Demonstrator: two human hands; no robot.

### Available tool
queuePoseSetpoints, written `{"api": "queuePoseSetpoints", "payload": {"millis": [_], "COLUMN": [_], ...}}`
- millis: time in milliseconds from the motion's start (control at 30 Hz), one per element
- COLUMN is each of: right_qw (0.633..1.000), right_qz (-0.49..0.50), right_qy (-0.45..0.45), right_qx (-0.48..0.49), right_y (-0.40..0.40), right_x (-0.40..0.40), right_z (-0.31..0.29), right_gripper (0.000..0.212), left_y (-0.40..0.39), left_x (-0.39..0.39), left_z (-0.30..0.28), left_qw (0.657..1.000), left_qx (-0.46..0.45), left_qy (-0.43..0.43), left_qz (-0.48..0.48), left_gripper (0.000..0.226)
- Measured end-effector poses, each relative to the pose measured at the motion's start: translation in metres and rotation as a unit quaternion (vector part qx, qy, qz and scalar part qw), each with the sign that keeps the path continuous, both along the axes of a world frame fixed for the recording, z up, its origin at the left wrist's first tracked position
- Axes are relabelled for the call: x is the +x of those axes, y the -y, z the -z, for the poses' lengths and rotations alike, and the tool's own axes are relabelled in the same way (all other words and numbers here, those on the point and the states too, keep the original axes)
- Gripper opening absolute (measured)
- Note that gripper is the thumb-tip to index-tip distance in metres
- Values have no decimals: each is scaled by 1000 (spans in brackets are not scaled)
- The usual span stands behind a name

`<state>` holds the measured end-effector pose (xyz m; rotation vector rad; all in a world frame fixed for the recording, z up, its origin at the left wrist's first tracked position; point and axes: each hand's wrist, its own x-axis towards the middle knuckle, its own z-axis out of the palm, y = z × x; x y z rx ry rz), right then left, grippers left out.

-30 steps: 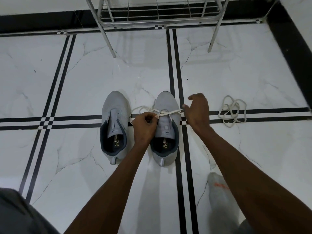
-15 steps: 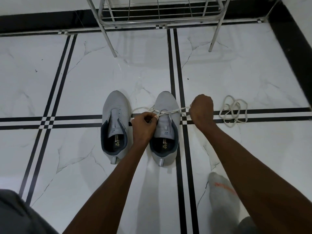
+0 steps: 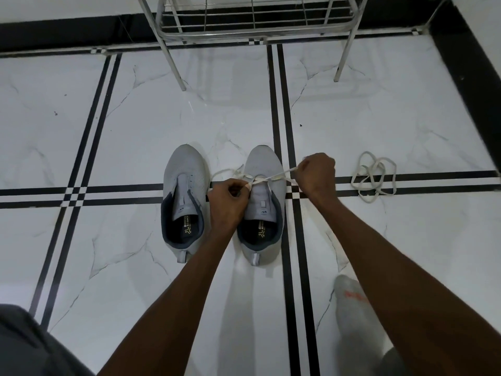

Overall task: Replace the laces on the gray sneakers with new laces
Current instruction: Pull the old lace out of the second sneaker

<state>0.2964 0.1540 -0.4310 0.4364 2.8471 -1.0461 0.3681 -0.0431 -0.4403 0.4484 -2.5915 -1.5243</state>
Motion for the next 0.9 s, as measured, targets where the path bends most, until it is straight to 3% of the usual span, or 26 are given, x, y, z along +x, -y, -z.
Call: {"api": "queuePoseSetpoints", "payload": {"millis": [133, 233, 300, 367, 467, 600, 733, 833, 900], "right_qw": [989, 972, 970, 979, 999, 999, 990, 995, 999], "right_qz": [-125, -228, -241, -201, -27, -2, 126, 81, 27], "right_qy": [-75, -38, -21, -31, -28, -35, -47, -48, -43], "right_qx": [-36, -32, -32, -4, 3, 12, 33, 45, 0], "right_y": [15, 40, 51, 53, 22, -2, -26, -52, -46], "right_x": [7, 14, 18, 16, 4, 0, -3, -8, -3], "right_z": [-9, -3, 2, 8, 11, 3, -5, -4, -3], "right_gripper": [37, 28, 14, 15, 20, 22, 23, 24, 26], "left_y": [-2, -3, -3, -2, 0, -3, -6, 6, 8], "left_x": [-1, 0, -1, 0, 2, 2, 7, 9, 8], "left_z": [-2, -3, -2, 0, 2, -1, -2, 4, 3], "left_qw": [1000, 1000, 1000, 1000, 1000, 1000, 1000, 999, 999], "left_qx": [-1, -5, -9, -14, -13, -4, -9, -40, -39], "left_qy": [1, -3, -3, -2, 1, 1, 6, 10, 15], "left_qz": [-1, 7, 12, 6, -20, -6, -10, -31, -35], "left_gripper": [12, 12, 11, 11, 11, 12, 10, 9, 9]}}
